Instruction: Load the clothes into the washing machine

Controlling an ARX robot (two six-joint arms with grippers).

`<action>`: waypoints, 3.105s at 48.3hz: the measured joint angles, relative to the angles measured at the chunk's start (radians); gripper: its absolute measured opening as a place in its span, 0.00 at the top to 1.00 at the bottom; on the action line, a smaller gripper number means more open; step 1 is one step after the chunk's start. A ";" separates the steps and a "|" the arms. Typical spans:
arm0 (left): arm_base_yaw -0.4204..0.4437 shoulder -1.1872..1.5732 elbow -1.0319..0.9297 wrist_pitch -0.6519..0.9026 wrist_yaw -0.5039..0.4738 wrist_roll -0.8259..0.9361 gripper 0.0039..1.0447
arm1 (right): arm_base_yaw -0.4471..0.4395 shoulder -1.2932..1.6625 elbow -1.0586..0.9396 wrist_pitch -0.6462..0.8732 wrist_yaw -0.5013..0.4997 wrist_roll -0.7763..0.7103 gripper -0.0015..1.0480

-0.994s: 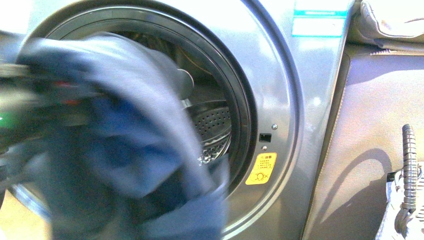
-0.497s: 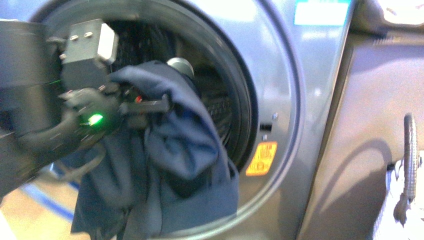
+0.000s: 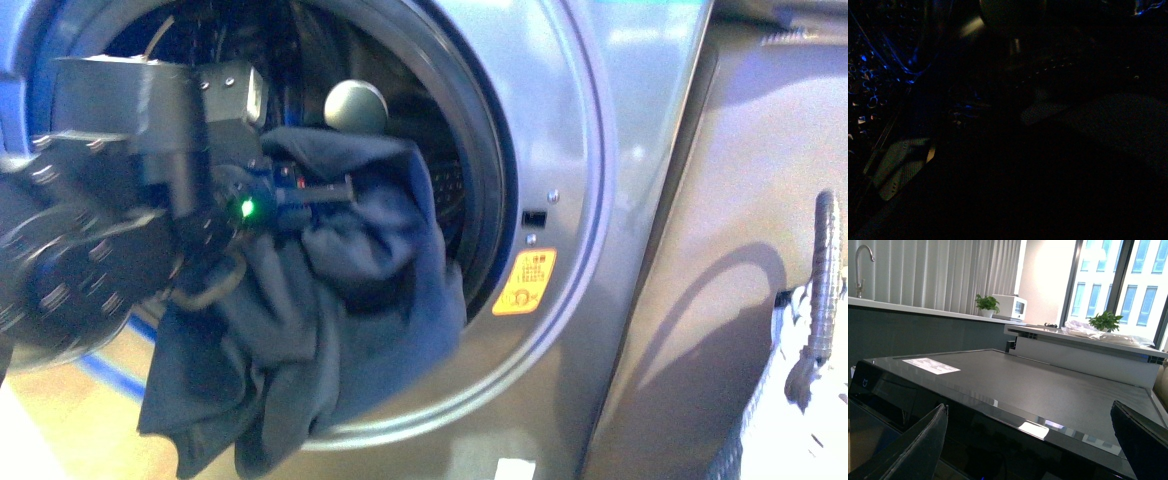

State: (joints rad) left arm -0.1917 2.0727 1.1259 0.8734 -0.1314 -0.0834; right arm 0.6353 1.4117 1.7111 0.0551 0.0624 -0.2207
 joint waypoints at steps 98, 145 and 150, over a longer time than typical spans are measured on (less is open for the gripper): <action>0.014 0.366 0.652 -0.256 -0.285 0.129 0.91 | -0.633 -1.003 -1.609 0.249 -0.060 0.222 0.98; 0.109 0.647 1.102 -0.479 -0.126 0.105 0.87 | -0.633 -1.241 -1.707 0.121 -0.061 0.222 0.98; 0.125 0.646 1.055 -0.458 -0.091 0.101 0.69 | -0.633 -1.372 -1.706 -0.044 -0.061 0.222 0.98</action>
State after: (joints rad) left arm -0.0666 2.7190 2.1807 0.4152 -0.2222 0.0177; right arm 0.0021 0.0399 0.0048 0.0113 0.0013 0.0010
